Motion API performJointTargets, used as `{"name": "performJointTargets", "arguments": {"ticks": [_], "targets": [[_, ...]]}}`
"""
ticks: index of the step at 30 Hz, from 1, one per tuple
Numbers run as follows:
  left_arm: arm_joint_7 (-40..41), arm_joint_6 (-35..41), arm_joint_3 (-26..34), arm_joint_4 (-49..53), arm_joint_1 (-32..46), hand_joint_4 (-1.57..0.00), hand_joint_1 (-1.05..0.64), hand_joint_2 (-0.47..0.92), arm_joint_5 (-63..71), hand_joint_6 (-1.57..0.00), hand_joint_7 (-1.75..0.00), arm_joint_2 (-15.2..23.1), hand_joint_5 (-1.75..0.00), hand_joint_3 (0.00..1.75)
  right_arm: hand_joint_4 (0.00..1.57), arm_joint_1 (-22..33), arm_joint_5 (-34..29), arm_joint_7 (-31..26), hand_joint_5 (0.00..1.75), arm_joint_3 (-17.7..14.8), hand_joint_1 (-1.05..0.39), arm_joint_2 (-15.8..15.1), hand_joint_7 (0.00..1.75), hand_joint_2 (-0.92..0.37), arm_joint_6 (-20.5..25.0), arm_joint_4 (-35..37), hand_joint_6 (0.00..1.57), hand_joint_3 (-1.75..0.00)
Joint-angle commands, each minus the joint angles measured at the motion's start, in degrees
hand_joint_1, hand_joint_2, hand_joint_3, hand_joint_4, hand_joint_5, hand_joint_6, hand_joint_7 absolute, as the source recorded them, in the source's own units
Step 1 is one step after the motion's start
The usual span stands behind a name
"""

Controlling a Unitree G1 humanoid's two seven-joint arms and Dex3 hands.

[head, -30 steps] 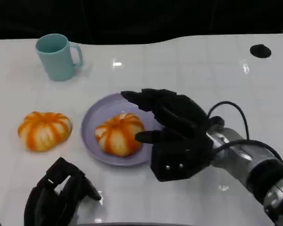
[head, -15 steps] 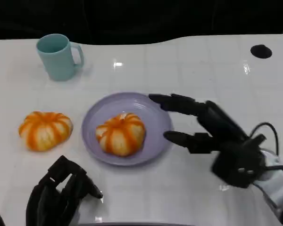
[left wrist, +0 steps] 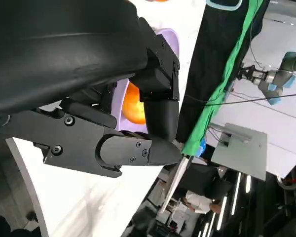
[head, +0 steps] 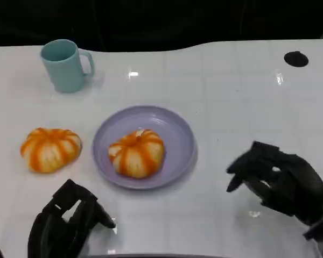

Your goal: Grasp the bread from the table and place it into the plate.

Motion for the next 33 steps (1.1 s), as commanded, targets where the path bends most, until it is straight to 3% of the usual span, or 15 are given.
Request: {"name": "performJointTargets", "arguments": {"ticks": [1, 7, 10, 15, 33], "targets": [[0.2, 0.1, 0.1, -1.5, 0.9, -0.62, -0.57, 0.92, 0.1, -0.50, -1.52, 1.5, -1.75, 0.26, 0.52, 3.0, 4.9, 4.5, 1.59, -3.5, -0.57, 0.2, 1.24, -0.92, 7.5, -2.6, 0.56, -0.36], [-0.4, 0.6, 0.4, -1.4, 0.8, -0.62, -0.57, 0.92, -0.6, -0.50, -1.52, 1.9, -1.75, 0.25, 0.49, 6.1, 7.8, 6.1, 1.74, -6.4, -0.54, 1.3, 1.33, -0.92, 17.5, -7.3, 0.52, -0.42], [-1.3, 0.3, 0.6, -1.0, 0.5, -0.62, -0.56, 0.92, -1.2, -0.50, -1.52, 1.9, -1.75, 0.24, 0.59, 7.2, 8.3, 5.9, 1.75, -7.2, -0.56, 1.3, 1.58, -0.92, 22.6, -9.3, 0.48, -0.43], [-1.8, 0.2, 0.6, -0.8, 0.3, -0.62, -0.56, 0.92, -1.3, -0.49, -1.52, 1.8, -1.75, 0.24, 0.68, 9.1, 8.0, 3.7, 1.75, -8.3, -0.48, 2.0, 1.74, -0.92, 29.2, -12.6, 0.47, -0.40], [-1.8, -0.5, 0.7, -0.2, 0.0, -0.61, -0.56, 0.92, -1.0, -0.48, -1.53, 1.6, -1.75, 0.25, 0.82, 7.6, 7.5, 6.4, 1.75, -10.5, -0.45, 2.2, 1.75, -0.92, 33.7, -11.5, 0.58, -0.41]]}}
